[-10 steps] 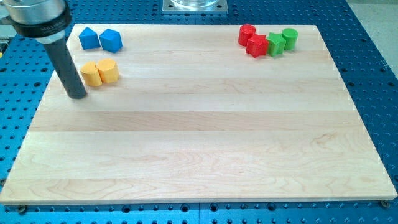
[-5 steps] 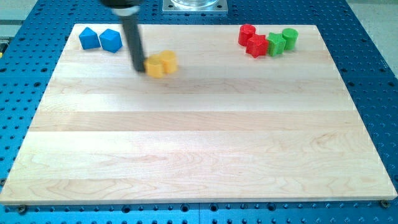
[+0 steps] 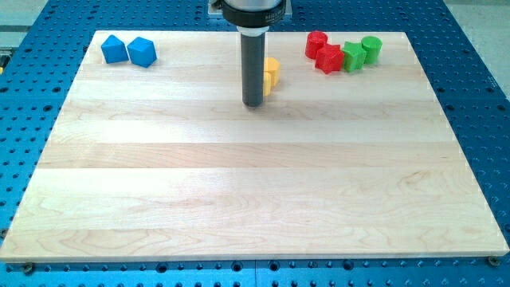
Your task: Slide the yellow blocks to the left of the red blocks
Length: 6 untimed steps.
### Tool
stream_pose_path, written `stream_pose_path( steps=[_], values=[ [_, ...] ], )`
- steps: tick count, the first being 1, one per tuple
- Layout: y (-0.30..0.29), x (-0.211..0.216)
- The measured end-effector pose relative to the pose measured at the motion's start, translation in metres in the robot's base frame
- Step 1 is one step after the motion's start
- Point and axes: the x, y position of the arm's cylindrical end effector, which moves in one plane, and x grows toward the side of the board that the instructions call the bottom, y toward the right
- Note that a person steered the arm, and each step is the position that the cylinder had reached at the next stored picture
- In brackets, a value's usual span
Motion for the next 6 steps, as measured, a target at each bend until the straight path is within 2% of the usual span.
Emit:
stream_pose_path(
  steps=[1, 2, 4, 5, 6],
  values=[
    [-0.071, 0.010],
    [-0.044, -0.010],
    [0.104, -0.028],
    [0.062, -0.012],
    [0.023, -0.042]
  ],
)
